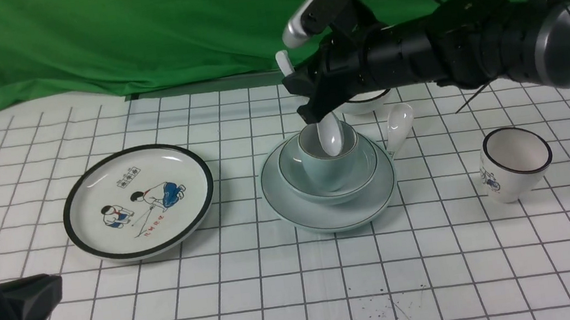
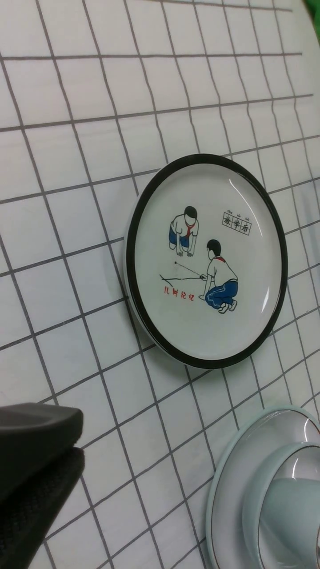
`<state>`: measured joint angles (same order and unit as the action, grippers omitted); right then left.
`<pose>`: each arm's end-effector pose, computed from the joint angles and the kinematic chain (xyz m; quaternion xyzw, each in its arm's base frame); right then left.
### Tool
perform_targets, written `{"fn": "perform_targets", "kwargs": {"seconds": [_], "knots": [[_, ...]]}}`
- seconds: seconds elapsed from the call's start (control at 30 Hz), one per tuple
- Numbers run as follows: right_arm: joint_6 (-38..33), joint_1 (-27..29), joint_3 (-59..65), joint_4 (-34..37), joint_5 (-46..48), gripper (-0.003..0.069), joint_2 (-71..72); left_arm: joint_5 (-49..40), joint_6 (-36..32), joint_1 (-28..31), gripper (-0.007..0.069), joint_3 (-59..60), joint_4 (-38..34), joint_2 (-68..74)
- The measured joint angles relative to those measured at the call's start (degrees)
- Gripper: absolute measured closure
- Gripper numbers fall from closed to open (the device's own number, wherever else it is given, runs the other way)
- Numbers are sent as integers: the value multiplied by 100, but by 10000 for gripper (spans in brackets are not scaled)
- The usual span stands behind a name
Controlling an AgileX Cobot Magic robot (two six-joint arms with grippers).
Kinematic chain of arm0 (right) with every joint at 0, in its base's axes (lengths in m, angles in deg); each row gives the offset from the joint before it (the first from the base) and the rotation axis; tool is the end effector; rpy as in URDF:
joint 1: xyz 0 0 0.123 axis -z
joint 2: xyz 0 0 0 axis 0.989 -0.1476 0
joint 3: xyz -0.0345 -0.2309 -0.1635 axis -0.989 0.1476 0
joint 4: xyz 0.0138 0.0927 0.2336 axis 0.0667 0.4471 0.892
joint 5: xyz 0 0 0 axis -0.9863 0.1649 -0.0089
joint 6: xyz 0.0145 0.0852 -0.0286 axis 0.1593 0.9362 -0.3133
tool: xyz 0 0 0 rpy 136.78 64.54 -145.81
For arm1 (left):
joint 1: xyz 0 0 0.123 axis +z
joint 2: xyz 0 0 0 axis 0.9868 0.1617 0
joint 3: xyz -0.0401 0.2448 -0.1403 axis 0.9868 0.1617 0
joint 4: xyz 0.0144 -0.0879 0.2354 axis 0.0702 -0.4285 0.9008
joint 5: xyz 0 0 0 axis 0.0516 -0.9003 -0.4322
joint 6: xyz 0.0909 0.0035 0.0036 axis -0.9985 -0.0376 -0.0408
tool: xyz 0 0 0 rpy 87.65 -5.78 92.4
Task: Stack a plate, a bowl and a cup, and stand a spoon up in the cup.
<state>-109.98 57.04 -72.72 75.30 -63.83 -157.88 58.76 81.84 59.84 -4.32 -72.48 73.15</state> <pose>0.4195 0.2201 0.2492 -0.3765 0.7584 0.1543 0.5092 0.1187 -0.0362 0.2761 0.1281 0.8563 -0.0545 0.4973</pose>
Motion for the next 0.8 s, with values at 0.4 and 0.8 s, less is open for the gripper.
{"fn": "perform_targets", "kwargs": {"seconds": [0.4,0.8], "knots": [[2189,0,66,-2393,371,496,828,5,0,0,632,0,0,0],[6989,-61,785,-7192,2773,645,4288,5,0,0,632,0,0,0]]}}
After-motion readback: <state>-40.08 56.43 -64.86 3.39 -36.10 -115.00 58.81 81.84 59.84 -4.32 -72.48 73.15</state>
